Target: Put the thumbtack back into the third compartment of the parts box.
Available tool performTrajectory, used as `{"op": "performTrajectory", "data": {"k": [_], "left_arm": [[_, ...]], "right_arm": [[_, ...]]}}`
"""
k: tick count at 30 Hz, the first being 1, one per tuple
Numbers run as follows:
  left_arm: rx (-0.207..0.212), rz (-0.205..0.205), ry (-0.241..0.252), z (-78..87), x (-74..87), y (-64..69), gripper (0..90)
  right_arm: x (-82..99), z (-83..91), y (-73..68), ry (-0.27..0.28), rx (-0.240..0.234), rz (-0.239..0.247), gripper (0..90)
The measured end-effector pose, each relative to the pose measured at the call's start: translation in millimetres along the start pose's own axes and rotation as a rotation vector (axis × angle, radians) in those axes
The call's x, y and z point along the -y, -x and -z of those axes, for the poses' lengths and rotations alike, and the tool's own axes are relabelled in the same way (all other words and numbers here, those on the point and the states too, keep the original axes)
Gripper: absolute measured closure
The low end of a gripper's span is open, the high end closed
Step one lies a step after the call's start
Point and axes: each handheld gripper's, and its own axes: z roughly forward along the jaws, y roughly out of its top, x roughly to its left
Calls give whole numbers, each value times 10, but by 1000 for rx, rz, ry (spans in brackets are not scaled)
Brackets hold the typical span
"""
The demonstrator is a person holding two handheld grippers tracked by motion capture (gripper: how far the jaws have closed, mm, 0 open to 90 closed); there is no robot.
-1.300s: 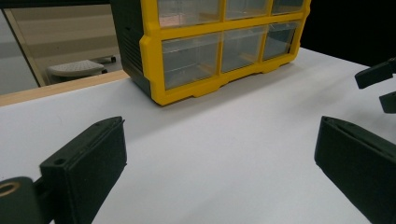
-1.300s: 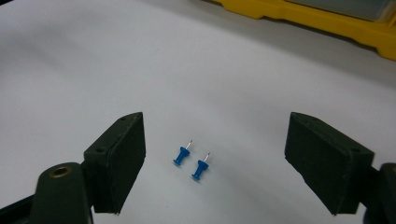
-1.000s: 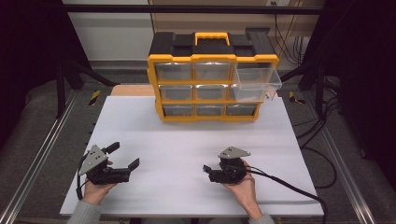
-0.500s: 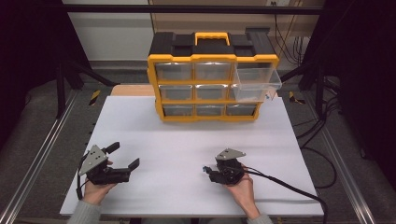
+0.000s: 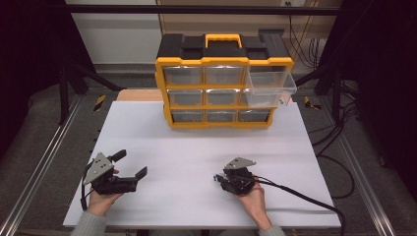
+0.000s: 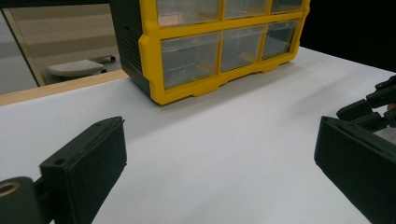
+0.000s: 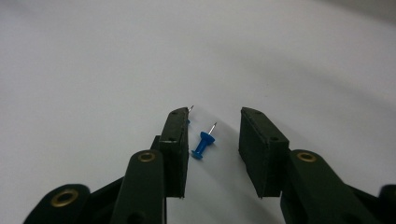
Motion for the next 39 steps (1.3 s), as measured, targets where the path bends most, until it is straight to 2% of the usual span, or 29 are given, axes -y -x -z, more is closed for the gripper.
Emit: {"op": "performTrajectory", "data": {"k": [14, 24, 27, 39], "left_arm": [[0, 2, -2, -1, 3, -1, 19], [1, 3, -1, -1, 2, 1, 19], [1, 3, -2, -2, 3, 0, 19], [1, 0, 0, 1, 0, -1, 19]], "right_arm": [[19, -34, -11, -14, -15, 10, 742], [26, -35, -12, -14, -4, 26, 826], [29, -38, -6, -12, 0, 36, 839], [13, -23, -2, -21, -10, 8, 849]]}}
